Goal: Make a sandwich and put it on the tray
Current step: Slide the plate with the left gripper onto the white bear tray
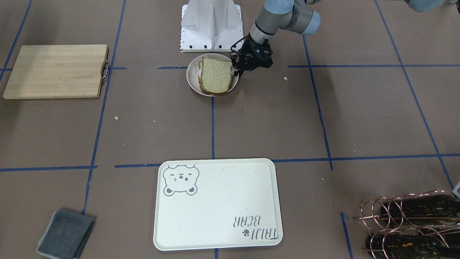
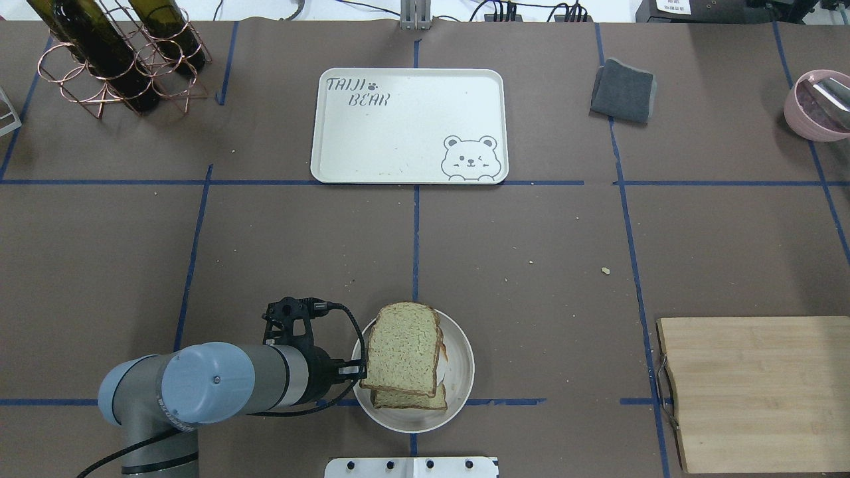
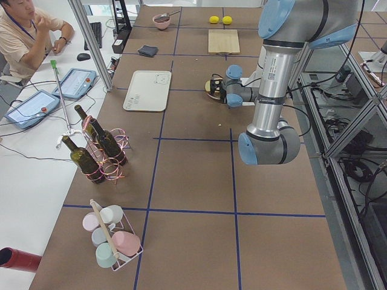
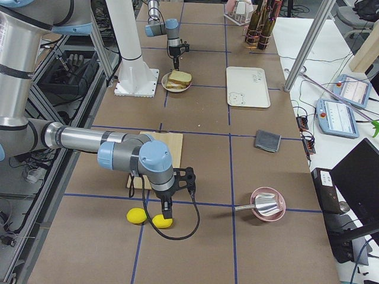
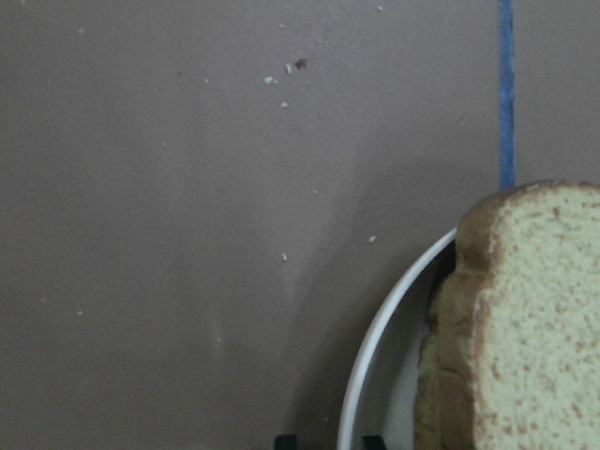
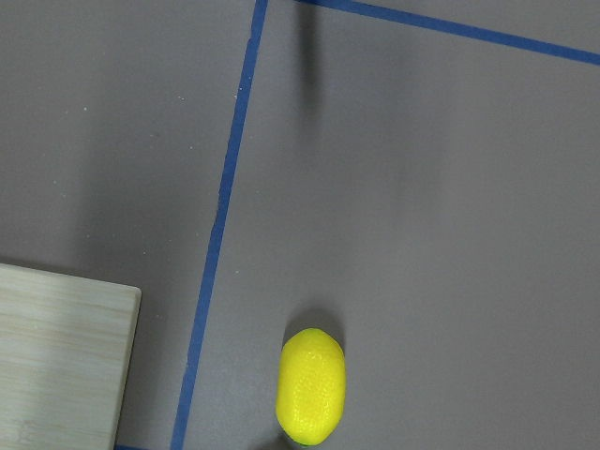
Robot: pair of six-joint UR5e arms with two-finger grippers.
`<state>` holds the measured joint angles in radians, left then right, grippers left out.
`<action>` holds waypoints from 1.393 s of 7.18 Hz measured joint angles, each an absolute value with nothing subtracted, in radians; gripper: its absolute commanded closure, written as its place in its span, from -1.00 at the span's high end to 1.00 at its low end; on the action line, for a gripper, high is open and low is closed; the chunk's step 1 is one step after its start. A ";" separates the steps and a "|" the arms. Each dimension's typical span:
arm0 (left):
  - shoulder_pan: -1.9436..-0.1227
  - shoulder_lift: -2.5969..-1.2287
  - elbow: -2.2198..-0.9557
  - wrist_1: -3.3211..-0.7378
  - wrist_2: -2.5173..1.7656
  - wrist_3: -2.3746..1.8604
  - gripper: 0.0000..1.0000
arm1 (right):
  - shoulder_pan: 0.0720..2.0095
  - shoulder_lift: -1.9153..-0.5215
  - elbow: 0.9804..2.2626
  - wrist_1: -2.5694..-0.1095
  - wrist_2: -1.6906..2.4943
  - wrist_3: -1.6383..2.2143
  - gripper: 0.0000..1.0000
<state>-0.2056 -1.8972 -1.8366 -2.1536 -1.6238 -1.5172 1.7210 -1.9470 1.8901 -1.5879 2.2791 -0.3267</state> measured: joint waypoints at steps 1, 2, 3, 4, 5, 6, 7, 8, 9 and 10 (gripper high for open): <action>-0.209 -1.897 -1.851 -2.154 -1.629 -1.516 -1.00 | 1.721 -1.947 1.883 -1.587 2.277 -0.327 1.00; -0.223 -1.898 -1.866 -2.153 -1.634 -1.513 -1.00 | 1.722 -1.947 1.874 -1.587 2.276 -0.326 1.00; -0.268 -1.903 -1.872 -2.150 -1.663 -1.507 -1.00 | 1.724 -1.947 1.866 -1.587 2.276 -0.325 1.00; -0.335 -1.922 -1.865 -2.142 -1.715 -1.492 -1.00 | 1.726 -1.948 1.863 -1.588 2.279 -0.323 1.00; -0.414 -1.967 -1.844 -2.107 -1.756 -1.452 -1.00 | 1.727 -1.948 1.863 -1.588 2.284 -0.318 1.00; -0.493 -2.033 -1.808 -2.046 -1.783 -1.404 -1.00 | 1.727 -1.948 1.863 -1.589 2.286 -0.315 1.00; -0.556 -2.100 -1.755 -2.003 -1.807 -1.367 -1.00 | 1.727 -1.948 1.863 -1.589 2.287 -0.314 1.00; -0.613 -2.178 -1.665 -1.991 -1.825 -1.329 -1.00 | 1.727 -1.948 1.864 -1.589 2.287 -0.313 1.00; -0.665 -2.271 -1.535 -2.007 -1.840 -1.294 -1.00 | 1.727 -1.948 1.864 -1.588 2.287 -0.313 1.00; -0.706 -2.355 -1.384 -2.063 -1.854 -1.267 -1.00 | 1.727 -1.947 1.864 -1.588 2.286 -0.313 1.00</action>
